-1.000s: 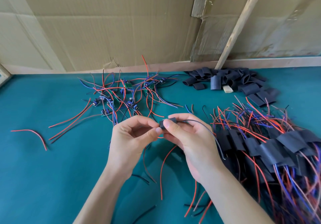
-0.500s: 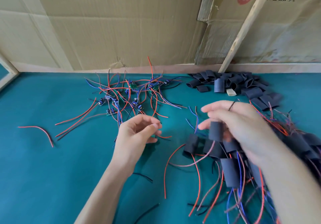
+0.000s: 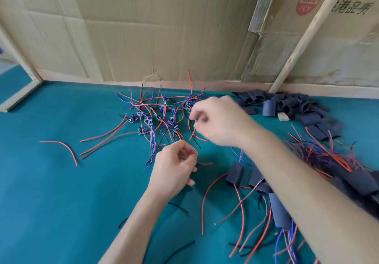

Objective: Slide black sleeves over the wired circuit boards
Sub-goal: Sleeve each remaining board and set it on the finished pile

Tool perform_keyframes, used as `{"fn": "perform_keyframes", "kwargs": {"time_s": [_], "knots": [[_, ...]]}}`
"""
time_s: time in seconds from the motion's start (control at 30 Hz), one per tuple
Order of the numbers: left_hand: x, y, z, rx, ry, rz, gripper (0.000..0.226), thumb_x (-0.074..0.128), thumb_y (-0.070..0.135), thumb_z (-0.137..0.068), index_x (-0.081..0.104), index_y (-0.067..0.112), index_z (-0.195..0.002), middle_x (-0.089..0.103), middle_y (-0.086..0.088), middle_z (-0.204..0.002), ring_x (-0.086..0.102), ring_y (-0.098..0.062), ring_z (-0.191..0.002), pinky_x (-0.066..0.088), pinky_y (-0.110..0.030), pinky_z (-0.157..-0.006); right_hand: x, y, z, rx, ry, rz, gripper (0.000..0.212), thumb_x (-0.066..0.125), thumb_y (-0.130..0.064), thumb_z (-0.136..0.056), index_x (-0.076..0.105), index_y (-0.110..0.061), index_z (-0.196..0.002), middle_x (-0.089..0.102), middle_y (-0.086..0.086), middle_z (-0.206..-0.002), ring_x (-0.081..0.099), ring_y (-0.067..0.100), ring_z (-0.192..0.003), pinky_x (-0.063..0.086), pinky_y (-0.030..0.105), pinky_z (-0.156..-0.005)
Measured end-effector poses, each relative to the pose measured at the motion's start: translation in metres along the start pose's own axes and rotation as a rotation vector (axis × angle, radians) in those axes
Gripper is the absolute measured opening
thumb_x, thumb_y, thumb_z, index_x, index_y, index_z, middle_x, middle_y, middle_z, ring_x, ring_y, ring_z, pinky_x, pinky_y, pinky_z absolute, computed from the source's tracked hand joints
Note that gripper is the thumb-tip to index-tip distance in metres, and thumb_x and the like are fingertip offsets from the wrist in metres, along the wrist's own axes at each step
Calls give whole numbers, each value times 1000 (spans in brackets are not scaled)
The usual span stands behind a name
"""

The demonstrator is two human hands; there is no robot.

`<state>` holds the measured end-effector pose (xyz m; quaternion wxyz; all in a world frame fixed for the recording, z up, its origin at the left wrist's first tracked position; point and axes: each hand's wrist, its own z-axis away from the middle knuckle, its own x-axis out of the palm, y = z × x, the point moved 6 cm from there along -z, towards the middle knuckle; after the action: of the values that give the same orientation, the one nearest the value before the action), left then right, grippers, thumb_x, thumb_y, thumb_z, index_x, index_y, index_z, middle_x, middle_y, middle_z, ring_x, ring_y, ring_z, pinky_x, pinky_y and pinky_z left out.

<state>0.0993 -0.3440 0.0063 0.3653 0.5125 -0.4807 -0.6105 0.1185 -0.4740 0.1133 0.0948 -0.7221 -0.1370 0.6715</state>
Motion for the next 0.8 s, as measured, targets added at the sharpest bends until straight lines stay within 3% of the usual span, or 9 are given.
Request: {"fn": "perform_keyframes", "kwargs": {"time_s": [0.1,0.17,0.27,0.4,0.57,0.7,0.8], "knots": [[-3,1,1,-12,44,-40,14,57,3,-83,66,12,-79,67,-2,-64,70,-22,-57,57,-39,-41,53,-6,-39,52,-137,7,27,63,-25,-92,65,-26,-120,69,8,-119,58,34,-119,51,44,-98],[-8,2,1,-33,76,-48,13,56,4,-82,65,12,-78,66,-2,-63,70,-20,-55,57,-40,-41,71,-5,-53,90,-125,-16,25,68,-28,-88,67,-20,-112,68,9,-117,59,35,-117,53,43,-95],[-13,1,-2,-53,91,-62,12,54,6,-80,64,11,-76,68,-1,-62,70,-21,-52,59,-46,-46,80,1,-61,155,-72,-106,8,71,-30,-84,64,-27,-88,66,8,-117,57,33,-117,51,39,-92],[-18,0,-5,-71,119,4,14,54,6,-83,65,13,-78,70,-4,-67,73,-16,-59,60,-41,-48,60,19,-54,249,50,-218,14,69,-35,-78,68,-23,-74,73,4,-102,58,30,-107,53,38,-91],[-15,0,-7,-137,40,326,21,53,2,-94,71,11,-98,77,-9,-87,77,-19,-79,58,-26,-57,18,47,-15,382,167,-256,27,60,-47,-64,70,-23,-71,75,3,-82,68,26,-94,56,37,-87],[0,2,-5,-185,-137,597,21,55,10,-101,64,11,-120,77,-9,-109,75,-23,-101,62,-31,-74,8,52,24,460,187,-274,36,55,-53,-60,68,-20,-70,75,4,-74,70,26,-86,58,38,-84],[10,3,-2,-236,-249,654,26,50,18,-104,67,2,-115,74,-19,-113,74,-28,-101,63,-37,-81,22,30,46,385,98,-328,37,57,-53,-60,67,-19,-69,72,-1,-63,69,22,-73,57,33,-72]]}}
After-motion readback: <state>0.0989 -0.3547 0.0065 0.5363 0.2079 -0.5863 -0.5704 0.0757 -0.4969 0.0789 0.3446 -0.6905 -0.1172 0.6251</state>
